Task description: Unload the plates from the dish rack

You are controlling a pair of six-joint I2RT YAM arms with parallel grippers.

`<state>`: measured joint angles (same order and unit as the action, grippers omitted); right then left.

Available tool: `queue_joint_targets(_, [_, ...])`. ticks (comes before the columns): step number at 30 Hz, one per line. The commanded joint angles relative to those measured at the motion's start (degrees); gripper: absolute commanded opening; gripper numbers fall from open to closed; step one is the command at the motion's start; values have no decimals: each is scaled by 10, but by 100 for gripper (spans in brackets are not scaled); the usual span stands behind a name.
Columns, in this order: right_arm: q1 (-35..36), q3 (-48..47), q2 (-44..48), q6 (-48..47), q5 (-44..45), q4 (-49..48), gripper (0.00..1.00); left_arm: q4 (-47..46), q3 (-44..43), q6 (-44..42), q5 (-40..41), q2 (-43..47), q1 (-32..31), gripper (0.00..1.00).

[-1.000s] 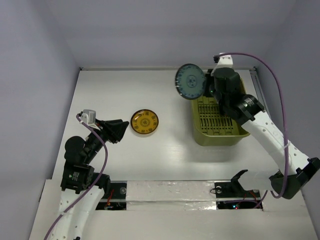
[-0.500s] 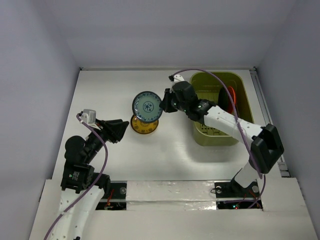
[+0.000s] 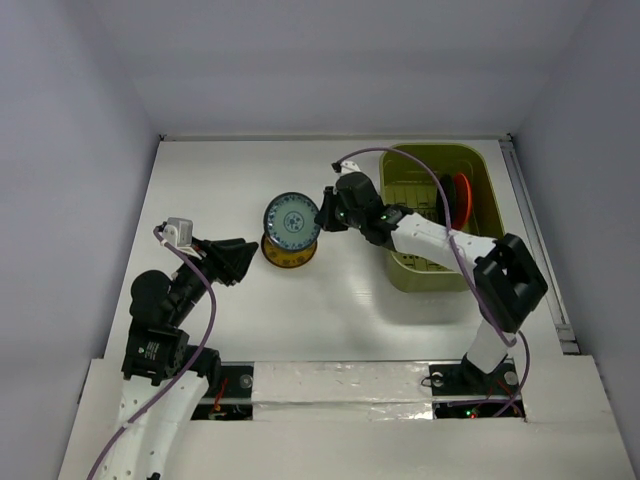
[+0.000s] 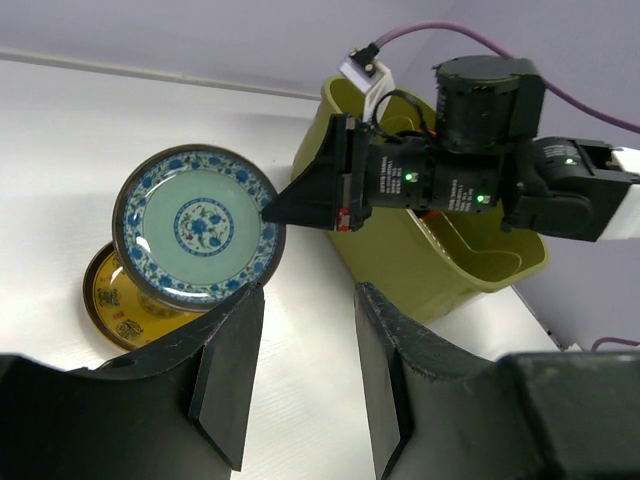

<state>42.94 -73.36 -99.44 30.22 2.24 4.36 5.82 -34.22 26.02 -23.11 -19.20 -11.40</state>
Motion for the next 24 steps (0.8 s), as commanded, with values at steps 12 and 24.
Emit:
queue_joint_targets(12, [1,-25,-88,27,-68,-44,15,-28,5,-1,-4,2,4,39])
queue_joint_targets(24, [12,-39,-24,-14,38,56,84,-28,4,-1,-4,9,4,39])
